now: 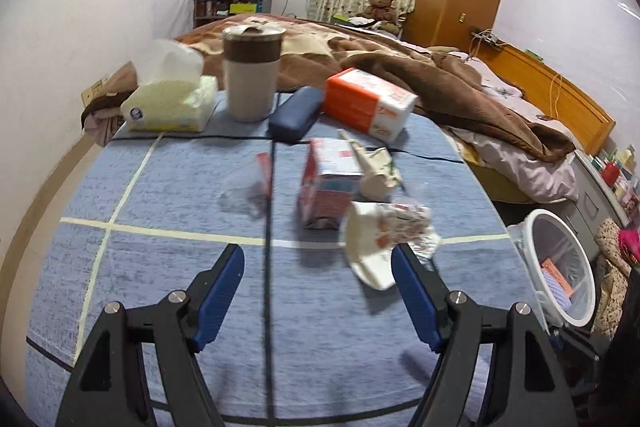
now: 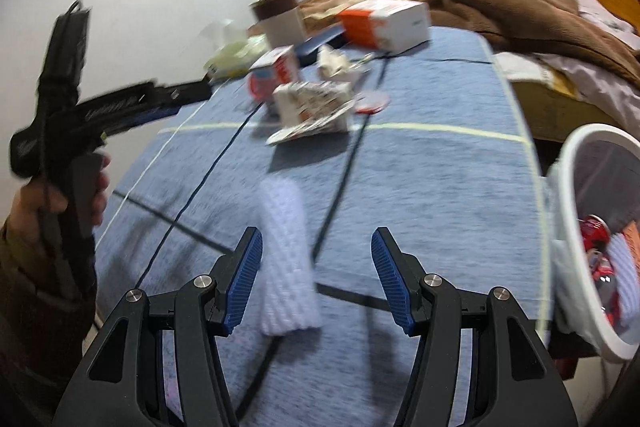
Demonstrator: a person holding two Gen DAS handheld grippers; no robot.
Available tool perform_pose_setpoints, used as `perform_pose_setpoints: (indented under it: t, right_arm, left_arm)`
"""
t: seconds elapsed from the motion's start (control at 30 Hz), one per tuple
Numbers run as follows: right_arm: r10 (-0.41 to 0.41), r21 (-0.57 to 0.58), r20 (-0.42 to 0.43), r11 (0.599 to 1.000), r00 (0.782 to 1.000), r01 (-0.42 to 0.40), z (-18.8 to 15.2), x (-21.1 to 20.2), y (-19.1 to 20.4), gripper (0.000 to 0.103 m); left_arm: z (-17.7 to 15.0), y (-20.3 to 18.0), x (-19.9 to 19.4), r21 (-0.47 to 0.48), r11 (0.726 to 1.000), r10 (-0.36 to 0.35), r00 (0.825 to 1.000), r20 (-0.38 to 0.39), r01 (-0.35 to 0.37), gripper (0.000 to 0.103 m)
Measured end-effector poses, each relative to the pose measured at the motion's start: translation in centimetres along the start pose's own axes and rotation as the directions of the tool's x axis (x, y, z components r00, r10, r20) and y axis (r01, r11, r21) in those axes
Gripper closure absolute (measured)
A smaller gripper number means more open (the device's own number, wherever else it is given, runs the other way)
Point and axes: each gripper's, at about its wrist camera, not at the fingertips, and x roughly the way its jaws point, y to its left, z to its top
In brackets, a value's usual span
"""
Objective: Collect trash
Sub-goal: 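Move both open tools back over the table toward the remaining trash, then grasp the clear plastic cup with the left tool while the right tool grasps another foam sleeve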
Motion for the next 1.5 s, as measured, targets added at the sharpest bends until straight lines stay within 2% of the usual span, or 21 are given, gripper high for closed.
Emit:
perform_pose_setpoints:
  t: [0.27, 0.57, 0.87, 0.9, 1.0, 1.03, 1.4, 1.5]
  right_arm:
    - [-0.013, -0.051, -0.086, 0.999, 0.996, 0.008, -0.2, 3.1, 1.8, 0.041]
    - [-0.089, -0.102, -0.088, 0.992, 0.992, 0.08, 0.5, 4.5, 2.5, 0.041]
    - [-0.168, -0.165, -0.075, 0.974, 0.983, 0.153, 1.2, 5.5, 2.9, 0.041]
    - [-0.171, -0.168, -0.071, 0.973, 0.983, 0.157, 1.2, 5.5, 2.9, 0.042]
    - [-0.19, -0.157, -0.061, 0.971, 0.98, 0.179, 1.4, 5.4, 2.7, 0.061]
    - [-0.19, -0.153, -0.06, 0.972, 0.98, 0.179, 1.5, 5.3, 2.5, 0.064]
    - [-0.178, -0.128, -0.054, 0.977, 0.983, 0.17, 2.2, 5.6, 1.6, 0.07]
    - [-0.177, -0.12, -0.05, 0.978, 0.983, 0.17, 2.3, 5.5, 1.4, 0.07]
  left_arm:
    - [1.0, 3.8, 3.0, -0.066, 0.997, 0.021, 0.999, -0.043, -0.024, 0.024]
    - [2.8, 5.1, 6.3, -0.067, 0.997, 0.028, 0.997, -0.067, -0.033, 0.021]
    - [3.9, 6.1, 9.7, -0.109, 0.994, 0.013, 0.994, -0.107, -0.025, 0.021]
    - [4.1, 6.1, 10.1, -0.116, 0.993, 0.002, 0.994, -0.11, -0.015, 0.021]
    - [4.5, 6.3, 10.9, -0.127, 0.992, 0.009, 0.993, -0.116, -0.023, 0.021]
    - [4.7, 6.4, 11.1, -0.128, 0.991, 0.017, 0.993, -0.114, -0.031, 0.021]
    - [5.1, 6.8, 12.3, -0.154, 0.985, 0.056, 0.992, -0.117, -0.074, 0.022]
    - [5.1, 6.9, 12.5, -0.148, 0.985, 0.069, 0.99, -0.122, -0.087, 0.031]
